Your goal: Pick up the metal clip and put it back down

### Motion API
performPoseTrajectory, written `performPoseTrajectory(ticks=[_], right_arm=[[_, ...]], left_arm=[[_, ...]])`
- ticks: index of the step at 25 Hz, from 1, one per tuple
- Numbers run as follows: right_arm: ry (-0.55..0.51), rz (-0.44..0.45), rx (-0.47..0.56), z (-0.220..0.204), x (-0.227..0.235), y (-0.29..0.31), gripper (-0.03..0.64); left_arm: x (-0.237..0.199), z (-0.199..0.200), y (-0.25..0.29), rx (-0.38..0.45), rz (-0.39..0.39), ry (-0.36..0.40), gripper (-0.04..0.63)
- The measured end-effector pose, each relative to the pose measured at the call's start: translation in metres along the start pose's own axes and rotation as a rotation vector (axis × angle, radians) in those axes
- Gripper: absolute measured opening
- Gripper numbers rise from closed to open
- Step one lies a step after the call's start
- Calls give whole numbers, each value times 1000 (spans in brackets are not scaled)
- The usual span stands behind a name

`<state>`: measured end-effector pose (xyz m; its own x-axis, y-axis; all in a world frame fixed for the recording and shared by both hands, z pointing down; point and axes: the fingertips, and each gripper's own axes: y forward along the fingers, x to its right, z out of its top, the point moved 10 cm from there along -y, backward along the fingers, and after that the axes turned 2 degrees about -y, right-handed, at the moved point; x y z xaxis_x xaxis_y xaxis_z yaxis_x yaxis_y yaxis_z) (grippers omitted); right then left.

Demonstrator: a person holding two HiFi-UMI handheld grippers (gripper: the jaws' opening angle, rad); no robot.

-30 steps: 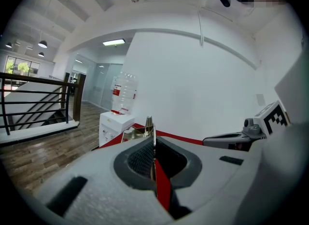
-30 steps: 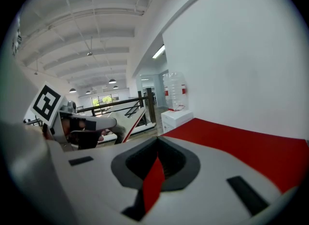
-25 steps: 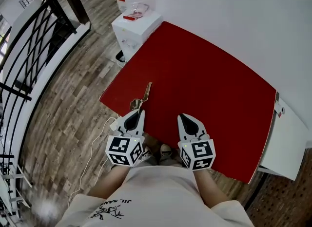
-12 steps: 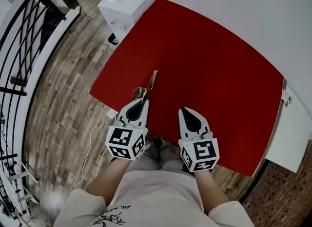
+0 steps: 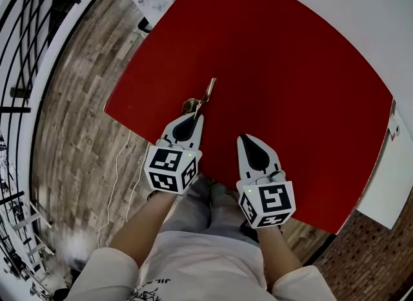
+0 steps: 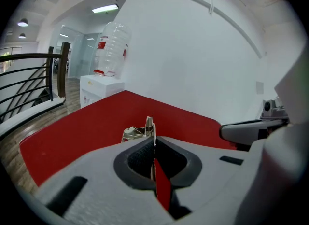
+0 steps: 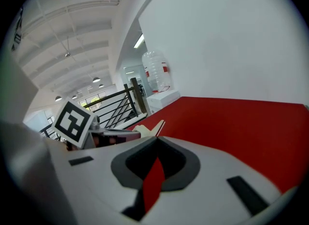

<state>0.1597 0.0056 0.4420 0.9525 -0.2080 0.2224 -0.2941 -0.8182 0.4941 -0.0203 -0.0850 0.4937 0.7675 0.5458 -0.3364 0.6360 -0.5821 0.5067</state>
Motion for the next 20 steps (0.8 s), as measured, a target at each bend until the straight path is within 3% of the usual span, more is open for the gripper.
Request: performPoseTrajectory(ticks=[7, 20], right_arm=[[35, -4, -33, -15, 6, 16, 6], [70, -1, -54, -18, 13, 39, 6]], left_arm=[[-31, -18, 31, -72, 7, -101, 6], [-51, -18, 59, -130, 36, -113, 9]])
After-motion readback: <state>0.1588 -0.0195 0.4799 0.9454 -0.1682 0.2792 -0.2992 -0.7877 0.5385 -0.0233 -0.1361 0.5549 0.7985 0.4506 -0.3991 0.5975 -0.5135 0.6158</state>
